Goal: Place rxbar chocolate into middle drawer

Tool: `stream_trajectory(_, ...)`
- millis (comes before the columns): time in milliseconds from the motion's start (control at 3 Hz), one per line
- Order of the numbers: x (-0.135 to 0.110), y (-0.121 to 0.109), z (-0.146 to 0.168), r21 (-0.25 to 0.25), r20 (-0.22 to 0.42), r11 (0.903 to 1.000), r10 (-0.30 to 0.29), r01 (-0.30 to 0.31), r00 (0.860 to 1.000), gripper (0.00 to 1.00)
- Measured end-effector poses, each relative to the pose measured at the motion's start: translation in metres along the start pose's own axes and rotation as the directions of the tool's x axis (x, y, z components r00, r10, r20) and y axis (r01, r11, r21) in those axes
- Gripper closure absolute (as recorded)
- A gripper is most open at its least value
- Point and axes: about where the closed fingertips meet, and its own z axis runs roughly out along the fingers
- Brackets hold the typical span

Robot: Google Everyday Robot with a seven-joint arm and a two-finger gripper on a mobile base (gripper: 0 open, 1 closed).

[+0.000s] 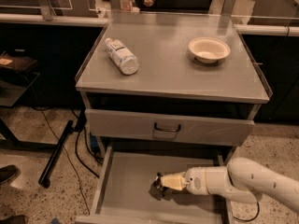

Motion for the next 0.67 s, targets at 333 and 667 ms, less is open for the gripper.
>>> stream_trajectory(333,0.011,-0.029,-0.001,0.043,0.093,0.9968,0.062,-0.066,0.994,1.0)
stream_trajectory(667,0.023,-0.051,0.001,0.058,0.127,0.9866,0.144,-0.153,0.981,1.0)
